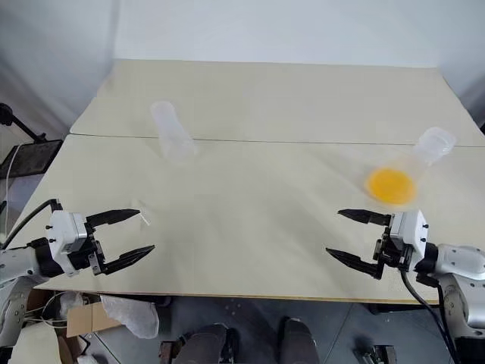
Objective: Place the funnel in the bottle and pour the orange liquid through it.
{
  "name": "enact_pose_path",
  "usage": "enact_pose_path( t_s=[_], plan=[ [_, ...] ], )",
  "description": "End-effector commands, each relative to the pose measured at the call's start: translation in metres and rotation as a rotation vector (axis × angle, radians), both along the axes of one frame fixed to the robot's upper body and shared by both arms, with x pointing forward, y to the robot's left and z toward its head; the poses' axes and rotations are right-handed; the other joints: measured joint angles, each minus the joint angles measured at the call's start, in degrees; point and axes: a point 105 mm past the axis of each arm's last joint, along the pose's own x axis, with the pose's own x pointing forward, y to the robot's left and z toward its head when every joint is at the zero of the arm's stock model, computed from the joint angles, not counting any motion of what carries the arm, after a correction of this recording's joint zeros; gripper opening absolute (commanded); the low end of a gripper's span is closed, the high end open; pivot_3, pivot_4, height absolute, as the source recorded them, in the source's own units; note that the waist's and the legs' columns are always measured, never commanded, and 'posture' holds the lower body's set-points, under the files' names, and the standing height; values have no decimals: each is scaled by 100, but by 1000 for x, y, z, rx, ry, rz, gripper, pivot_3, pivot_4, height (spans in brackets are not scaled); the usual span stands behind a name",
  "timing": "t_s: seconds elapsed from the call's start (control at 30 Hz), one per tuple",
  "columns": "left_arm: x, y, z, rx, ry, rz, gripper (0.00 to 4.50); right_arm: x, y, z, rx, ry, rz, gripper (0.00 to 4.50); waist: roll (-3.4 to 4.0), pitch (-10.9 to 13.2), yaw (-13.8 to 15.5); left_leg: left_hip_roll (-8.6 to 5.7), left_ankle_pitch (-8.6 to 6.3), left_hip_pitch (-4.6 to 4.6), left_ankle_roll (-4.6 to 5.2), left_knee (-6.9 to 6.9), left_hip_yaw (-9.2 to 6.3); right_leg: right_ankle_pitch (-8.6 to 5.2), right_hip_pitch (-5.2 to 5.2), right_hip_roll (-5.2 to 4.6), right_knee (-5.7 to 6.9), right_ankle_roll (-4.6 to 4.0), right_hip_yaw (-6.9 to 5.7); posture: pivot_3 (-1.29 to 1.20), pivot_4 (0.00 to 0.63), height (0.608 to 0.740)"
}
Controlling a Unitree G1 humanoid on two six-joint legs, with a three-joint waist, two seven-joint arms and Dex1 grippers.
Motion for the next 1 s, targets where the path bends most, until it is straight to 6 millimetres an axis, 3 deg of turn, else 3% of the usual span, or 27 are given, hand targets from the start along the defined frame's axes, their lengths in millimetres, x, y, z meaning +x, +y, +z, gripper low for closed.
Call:
enact_pose_path(
  t_s=[0.03, 0.27, 0.4, 0.7, 0.83, 1.0],
  plan=[
    [-2, 2, 12, 29, -55, 4, 4500, 0, 1, 3, 4, -32, 10, 4468, 0, 0, 2, 0, 0, 0, 0, 0, 0, 0, 0, 0, 0, 0, 0, 0, 150, 740],
    [-4, 7, 17, -50, -54, 62, 4500, 5, 14, 2, 28, -29, 37, 4468, 0, 0, -25, 1, 0, 1, 0, 0, 0, 0, -1, 2, 4, 0, 0, 0, 150, 740],
    [-8, 16, 17, -115, -66, 148, 4500, 13, 32, 10, 91, -45, 61, 4468, 0, 0, -30, 1, 0, 0, 0, 2, -1, 0, 0, 0, 4, 0, 1, 0, 150, 740],
    [-32, 70, 4, -294, -112, 550, 4500, 43, 70, 39, 281, -99, -23, 4468, -2, -1, -46, 6, -4, 2, -7, 3, -2, 0, -4, 4, 13, -2, 0, 0, 150, 740],
    [-50, 88, -12, -344, -102, 712, 4500, 62, 83, 56, 349, -138, -99, 4468, -2, -1, -42, 6, -4, 0, -7, 6, -1, 0, -5, 2, 13, -2, 0, 0, 150, 740],
    [-54, 81, -22, -368, -73, 716, 4500, 66, 90, 68, 382, -168, -96, 4468, -6, -3, -5, 5, -7, -3, -7, 6, -6, 0, -7, 1, 15, -3, -2, 0, 150, 740]
  ],
)
